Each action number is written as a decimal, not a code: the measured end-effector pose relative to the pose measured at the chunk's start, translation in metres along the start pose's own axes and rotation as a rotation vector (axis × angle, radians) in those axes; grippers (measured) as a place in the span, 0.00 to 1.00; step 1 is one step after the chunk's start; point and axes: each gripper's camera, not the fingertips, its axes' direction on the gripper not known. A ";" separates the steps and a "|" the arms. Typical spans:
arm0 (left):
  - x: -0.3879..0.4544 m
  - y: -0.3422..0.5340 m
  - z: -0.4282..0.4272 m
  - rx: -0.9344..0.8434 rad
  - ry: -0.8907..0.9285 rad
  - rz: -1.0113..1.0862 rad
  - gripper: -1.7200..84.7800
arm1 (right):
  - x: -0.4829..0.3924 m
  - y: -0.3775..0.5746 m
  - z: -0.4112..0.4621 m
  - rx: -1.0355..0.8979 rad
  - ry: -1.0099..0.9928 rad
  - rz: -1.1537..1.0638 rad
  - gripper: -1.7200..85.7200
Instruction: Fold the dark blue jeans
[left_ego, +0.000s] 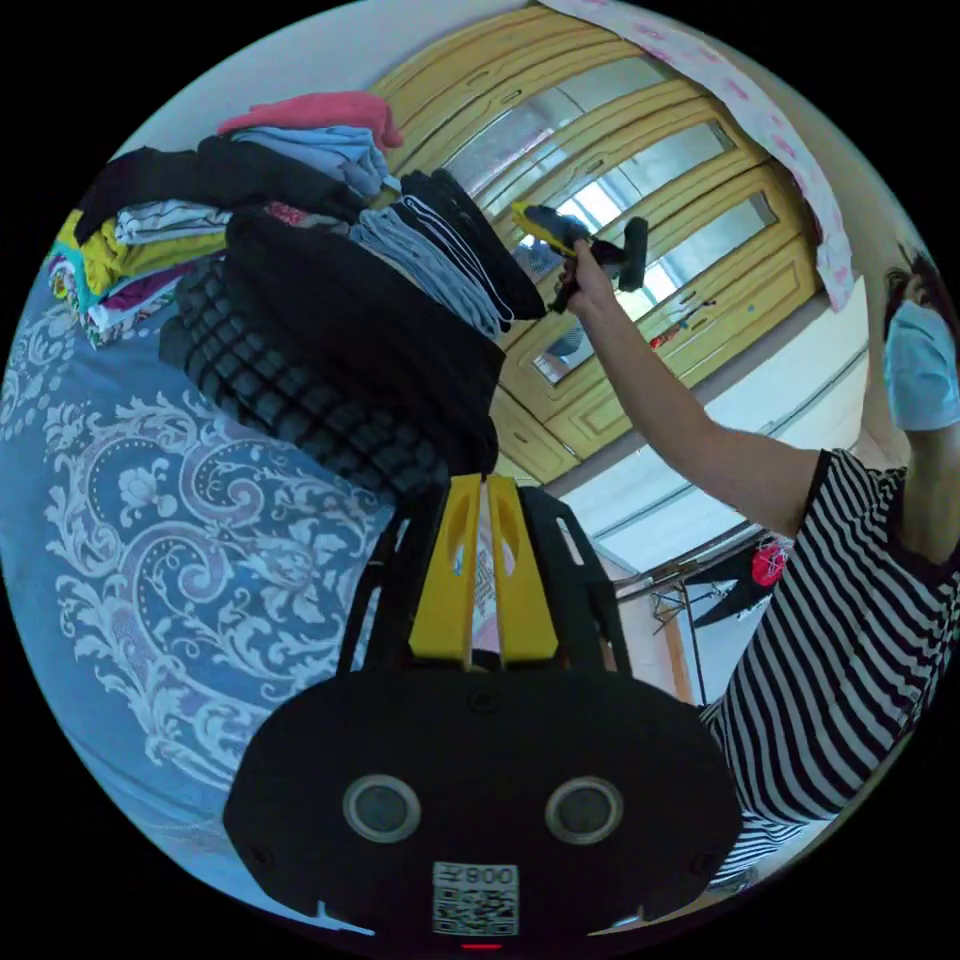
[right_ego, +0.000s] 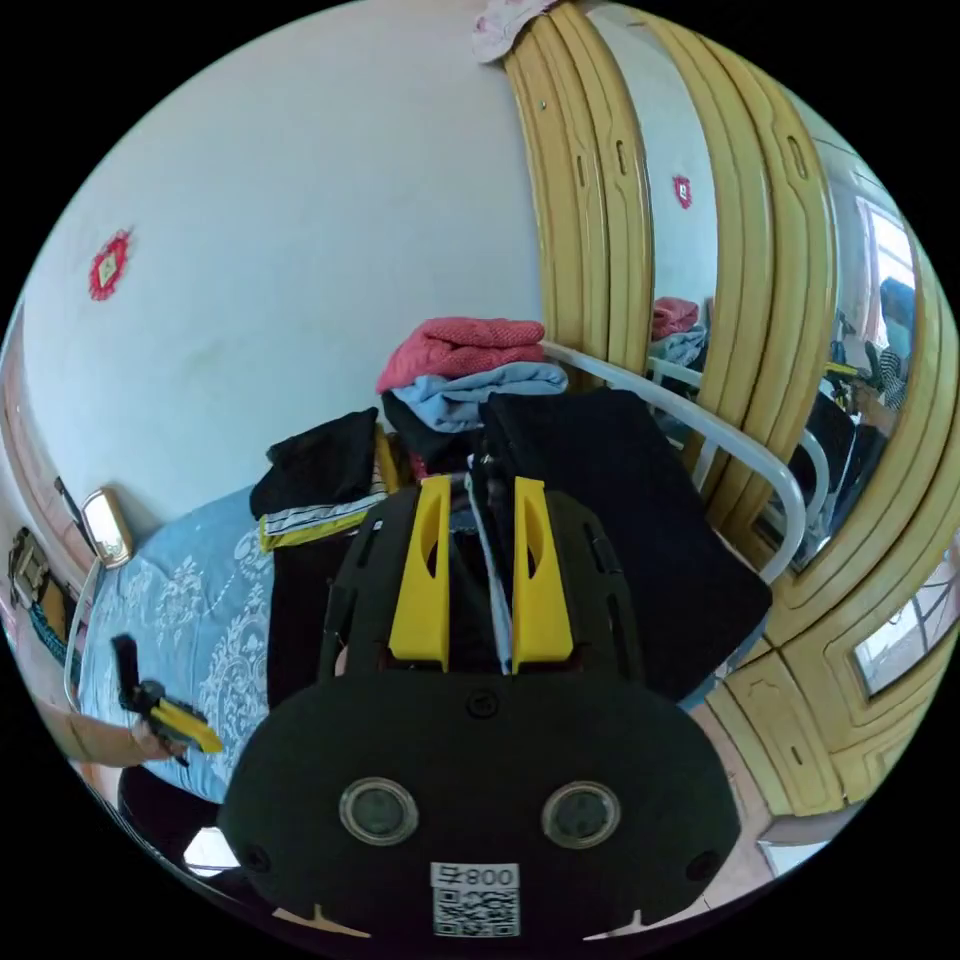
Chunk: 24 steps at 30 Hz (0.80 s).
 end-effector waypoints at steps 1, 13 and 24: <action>0.007 0.011 -0.001 -0.006 0.021 -0.023 0.03 | 0.000 -0.013 0.005 -0.046 0.044 -0.006 0.14; 0.090 0.104 -0.055 -0.045 0.104 -0.157 0.02 | 0.026 -0.066 -0.065 -0.113 -0.055 0.224 0.07; 0.211 0.155 -0.172 0.096 0.102 -0.117 0.02 | -0.005 -0.087 -0.269 0.170 -0.471 0.209 0.05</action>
